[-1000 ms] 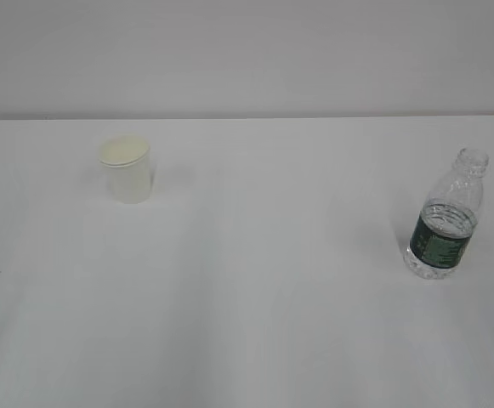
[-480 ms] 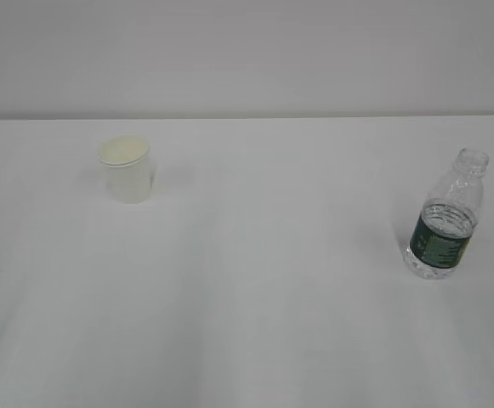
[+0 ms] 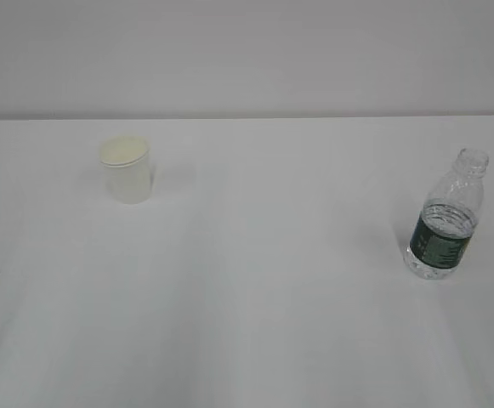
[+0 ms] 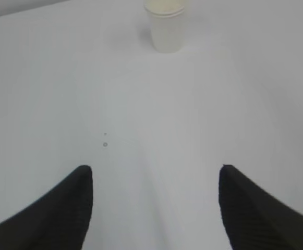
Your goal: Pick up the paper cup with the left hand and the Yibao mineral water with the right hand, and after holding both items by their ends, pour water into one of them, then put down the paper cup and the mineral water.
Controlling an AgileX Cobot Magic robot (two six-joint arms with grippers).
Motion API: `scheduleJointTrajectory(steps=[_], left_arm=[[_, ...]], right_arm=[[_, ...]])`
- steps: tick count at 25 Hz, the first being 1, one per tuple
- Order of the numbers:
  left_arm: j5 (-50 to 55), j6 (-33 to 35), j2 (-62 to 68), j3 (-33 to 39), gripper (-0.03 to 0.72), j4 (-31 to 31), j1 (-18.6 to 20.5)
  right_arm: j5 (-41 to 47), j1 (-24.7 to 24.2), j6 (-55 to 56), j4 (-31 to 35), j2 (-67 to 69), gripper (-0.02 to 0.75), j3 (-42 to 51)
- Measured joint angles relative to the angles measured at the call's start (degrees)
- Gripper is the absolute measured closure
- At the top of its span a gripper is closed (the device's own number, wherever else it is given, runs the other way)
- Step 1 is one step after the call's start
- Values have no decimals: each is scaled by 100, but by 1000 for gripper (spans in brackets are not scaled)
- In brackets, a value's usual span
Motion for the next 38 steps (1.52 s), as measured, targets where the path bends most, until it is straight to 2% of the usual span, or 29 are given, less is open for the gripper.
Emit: scheduleJointTrajectory(steps=[11,29,38], left_arm=[[-146,9,1350,0,144,-222,0],[-214,9,2047,0,144,-417,0],[-144,9,2646,-64,145,-476,0]], right_arm=[[-96,0,-188,338,1131,186,-1],[-251,0,-1003,1353,2440,186,-1],[-208,0,-1167,1459,3110,186,-87]])
